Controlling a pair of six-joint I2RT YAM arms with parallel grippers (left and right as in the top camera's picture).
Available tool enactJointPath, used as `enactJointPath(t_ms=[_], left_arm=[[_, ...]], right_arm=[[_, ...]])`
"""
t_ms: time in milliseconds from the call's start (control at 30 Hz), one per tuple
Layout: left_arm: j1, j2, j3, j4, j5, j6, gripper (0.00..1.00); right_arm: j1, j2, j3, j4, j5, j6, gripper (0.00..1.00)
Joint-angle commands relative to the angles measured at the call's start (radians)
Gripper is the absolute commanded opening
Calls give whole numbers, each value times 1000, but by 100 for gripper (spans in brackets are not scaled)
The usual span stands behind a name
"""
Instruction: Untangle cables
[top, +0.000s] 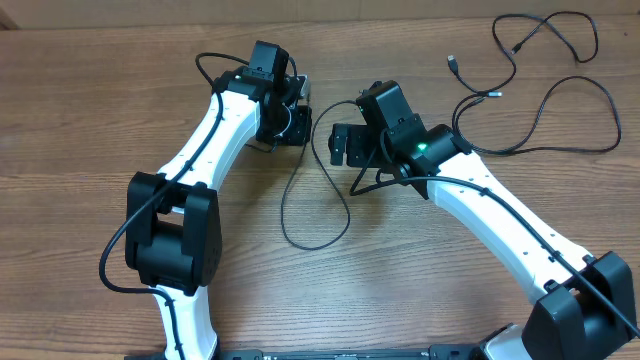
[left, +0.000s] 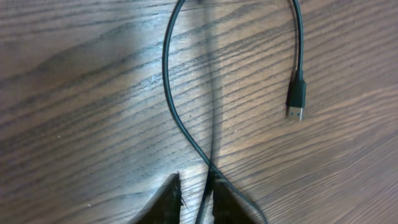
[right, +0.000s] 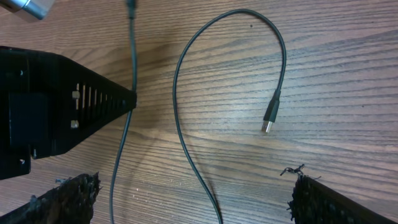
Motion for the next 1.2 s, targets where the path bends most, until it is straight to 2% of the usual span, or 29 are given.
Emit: enactJointPath(t_ms=[0, 67, 100, 133, 233, 433, 700, 867, 1033, 1167], left_arm=[[-5, 4, 2, -1, 22, -11, 40], [-5, 4, 2, -12, 18, -11, 68], [-5, 3, 2, -19, 10, -11, 77], [-5, 3, 2, -26, -4, -11, 80], [-2, 3, 3, -51, -37, -11, 81], [23, -5, 48, -116, -45, -27, 94], [43, -31, 194, -315, -149, -31, 98], [42, -77, 200, -312, -227, -162, 99], [52, -79, 200, -306, -233, -277, 100], [50, -79, 200, -308, -232, -304, 100]], right_arm=[[-5, -1, 11, 8, -5, 1, 100], [-5, -1, 11, 8, -5, 1, 100], [-5, -1, 11, 8, -5, 1, 100], [-5, -1, 11, 8, -5, 1, 100], [-5, -1, 11, 8, -5, 1, 100], [-8, -1, 11, 4, -5, 2, 100], [-77, -1, 34, -27, -10, 1, 100], [-143, -1, 147, -153, -75, -39, 100], [-181, 12, 286, -320, -77, -99, 100], [-184, 23, 300, -280, -91, -111, 100]])
